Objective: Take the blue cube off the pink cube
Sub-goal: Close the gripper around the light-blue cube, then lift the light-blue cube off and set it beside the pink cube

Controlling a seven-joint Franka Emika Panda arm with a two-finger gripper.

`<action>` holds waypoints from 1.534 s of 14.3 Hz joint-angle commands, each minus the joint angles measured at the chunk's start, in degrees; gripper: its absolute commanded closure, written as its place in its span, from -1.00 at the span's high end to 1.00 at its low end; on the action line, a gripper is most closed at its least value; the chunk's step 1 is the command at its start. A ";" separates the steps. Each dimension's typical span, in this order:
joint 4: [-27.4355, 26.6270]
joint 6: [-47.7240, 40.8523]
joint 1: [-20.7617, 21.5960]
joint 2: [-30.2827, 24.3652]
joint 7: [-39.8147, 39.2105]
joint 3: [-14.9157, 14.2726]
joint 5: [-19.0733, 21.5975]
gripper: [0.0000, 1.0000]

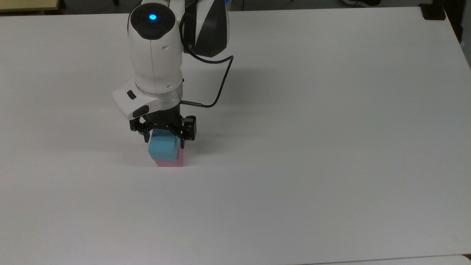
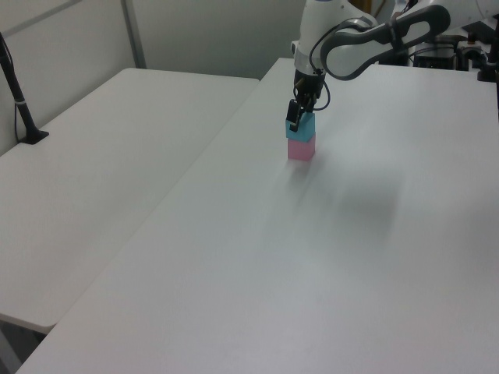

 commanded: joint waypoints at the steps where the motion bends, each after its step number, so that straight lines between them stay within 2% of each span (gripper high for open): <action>1: 0.49 0.71 0.15 0.02 1.26 -0.26 -0.83 -0.42; 2: 0.57 0.62 0.15 -0.33 1.26 -0.26 -0.83 -0.67; 3: 0.57 0.36 0.15 -0.68 1.17 -0.26 -0.65 -0.72; 5: 0.14 -0.34 1.72 -2.35 1.70 0.44 -0.65 -0.70; 7: 0.05 -2.27 5.58 -2.09 2.92 0.35 -0.48 -0.65; 9: -0.04 -2.11 7.26 -1.83 6.43 0.44 -0.30 -0.62; 11: -0.13 -1.75 10.67 -0.52 9.16 0.44 -0.39 -0.57; 12: -0.13 -1.58 11.65 0.19 9.34 0.44 -0.74 -0.47; 14: -0.13 0.08 12.89 2.73 9.87 0.35 -0.83 -0.02; 15: -0.04 1.14 13.59 3.35 10.48 0.35 -0.91 0.14; 17: -0.13 1.94 13.94 4.24 10.66 0.35 -0.91 0.24; 19: 0.22 1.59 13.86 3.54 10.75 0.35 -0.04 0.53; 21: -0.04 0.45 13.59 0.22 11.19 0.44 0.23 1.00; 22: -0.04 -1.99 13.59 -1.20 11.36 0.44 0.23 1.00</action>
